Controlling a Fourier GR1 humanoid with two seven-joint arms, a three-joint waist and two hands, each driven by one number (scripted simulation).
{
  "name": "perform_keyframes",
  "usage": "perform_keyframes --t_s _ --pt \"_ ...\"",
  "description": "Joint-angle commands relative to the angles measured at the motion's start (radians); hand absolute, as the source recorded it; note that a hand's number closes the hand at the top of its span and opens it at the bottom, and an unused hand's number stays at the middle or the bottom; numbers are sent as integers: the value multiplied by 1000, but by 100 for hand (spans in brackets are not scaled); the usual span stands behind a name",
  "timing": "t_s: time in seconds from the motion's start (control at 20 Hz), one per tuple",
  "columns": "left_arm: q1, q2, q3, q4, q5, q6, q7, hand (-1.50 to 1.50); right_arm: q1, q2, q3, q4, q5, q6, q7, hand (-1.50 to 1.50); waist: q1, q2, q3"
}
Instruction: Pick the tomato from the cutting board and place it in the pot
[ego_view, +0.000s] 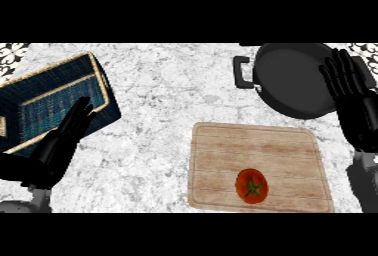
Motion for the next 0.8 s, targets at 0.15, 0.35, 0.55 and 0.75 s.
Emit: perform_keyframes --t_s 0.15,0.35,0.55,0.75 --pt "-50 -66 -4 -7 -42 121 102 0 69 173 266 -126 51 32 13 -150 34 -24 -12" --pt "-41 -73 23 13 -17 145 128 0 33 -148 236 -131 467 -31 -12 150 -20 -48 -29" --pt "-34 -101 13 -9 -19 183 168 0 304 38 309 -305 567 -266 -297 -150 -27 -38 -11" --pt "-34 -124 -22 -60 -70 251 215 0 564 -37 381 -523 672 -296 -361 -150 -27 -39 -12"
